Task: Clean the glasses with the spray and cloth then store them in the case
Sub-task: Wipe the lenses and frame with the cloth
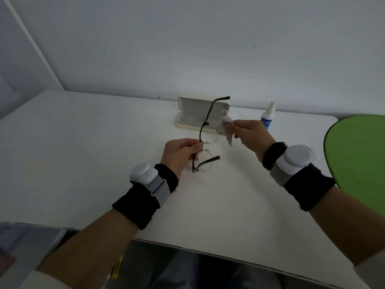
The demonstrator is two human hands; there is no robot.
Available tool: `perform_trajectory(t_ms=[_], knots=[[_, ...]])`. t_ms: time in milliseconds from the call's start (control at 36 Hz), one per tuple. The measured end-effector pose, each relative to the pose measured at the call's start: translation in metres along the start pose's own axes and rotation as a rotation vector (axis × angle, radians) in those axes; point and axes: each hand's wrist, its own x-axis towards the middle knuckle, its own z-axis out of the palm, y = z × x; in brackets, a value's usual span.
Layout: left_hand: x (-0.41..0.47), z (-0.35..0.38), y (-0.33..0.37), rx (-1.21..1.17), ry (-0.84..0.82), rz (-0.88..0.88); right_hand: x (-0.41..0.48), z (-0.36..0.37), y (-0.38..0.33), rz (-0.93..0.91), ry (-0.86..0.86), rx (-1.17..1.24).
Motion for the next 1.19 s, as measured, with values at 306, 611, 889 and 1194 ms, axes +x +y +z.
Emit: perform_trajectory(t_ms=[306, 611, 889, 1194], knots=[[0.005, -0.001, 0.004, 0.021, 0.027, 0.023, -0.008, 0.001, 0.003, 0.038, -0.074, 0.053], [0.008, 0.0, 0.014, -0.074, 0.083, 0.044, -0.014, 0.005, 0.0, 0.155, -0.229, 0.247], [0.013, -0.001, 0.017, -0.082, 0.096, 0.071, -0.017, 0.005, -0.001, 0.22, -0.487, 0.404], [0.011, 0.008, 0.009, -0.084, 0.098, 0.08, -0.023, 0.024, 0.004, 0.124, -0.375, 0.258]])
